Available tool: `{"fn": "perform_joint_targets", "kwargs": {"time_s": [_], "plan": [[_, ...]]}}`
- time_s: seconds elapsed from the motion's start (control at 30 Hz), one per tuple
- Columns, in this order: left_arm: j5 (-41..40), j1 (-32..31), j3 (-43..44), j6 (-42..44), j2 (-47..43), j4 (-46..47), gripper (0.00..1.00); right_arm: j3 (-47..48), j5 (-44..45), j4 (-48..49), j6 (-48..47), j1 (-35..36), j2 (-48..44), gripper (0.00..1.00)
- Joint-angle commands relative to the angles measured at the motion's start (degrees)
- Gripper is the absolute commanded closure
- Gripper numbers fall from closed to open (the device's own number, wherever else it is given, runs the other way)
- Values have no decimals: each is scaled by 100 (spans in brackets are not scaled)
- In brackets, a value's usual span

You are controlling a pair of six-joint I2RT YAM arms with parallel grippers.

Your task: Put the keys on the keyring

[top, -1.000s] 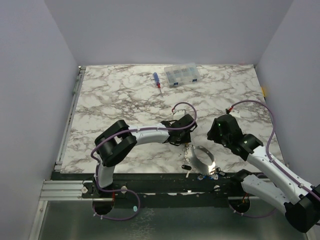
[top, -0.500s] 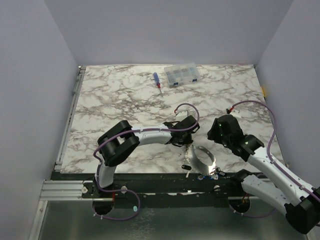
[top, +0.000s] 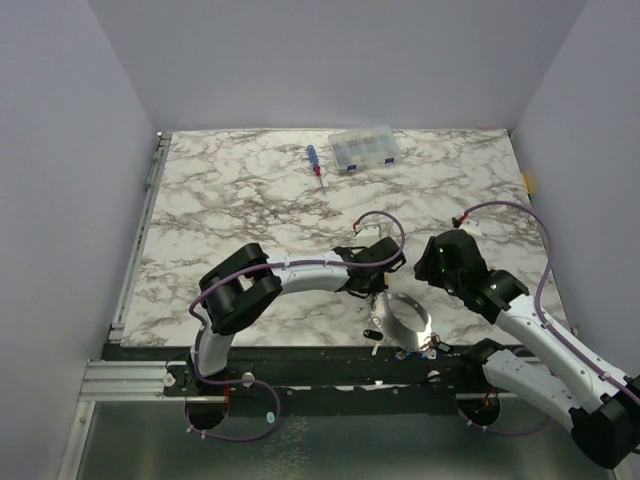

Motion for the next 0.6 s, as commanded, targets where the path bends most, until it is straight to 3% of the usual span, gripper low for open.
{"fn": "perform_joint_targets", "kwargs": {"time_s": [0.0, 0.1, 0.57], "plan": [[-63, -129, 126, 62, 301, -476, 89, -83, -59, 148, -53, -23, -81, 47], [-94, -130, 162, 87, 305, -494, 100, -98, -60, 157, -60, -23, -76, 48], [-1055, -250, -5, 453, -714, -32, 100, -118, -35, 209, -90, -18, -154, 50]]}}
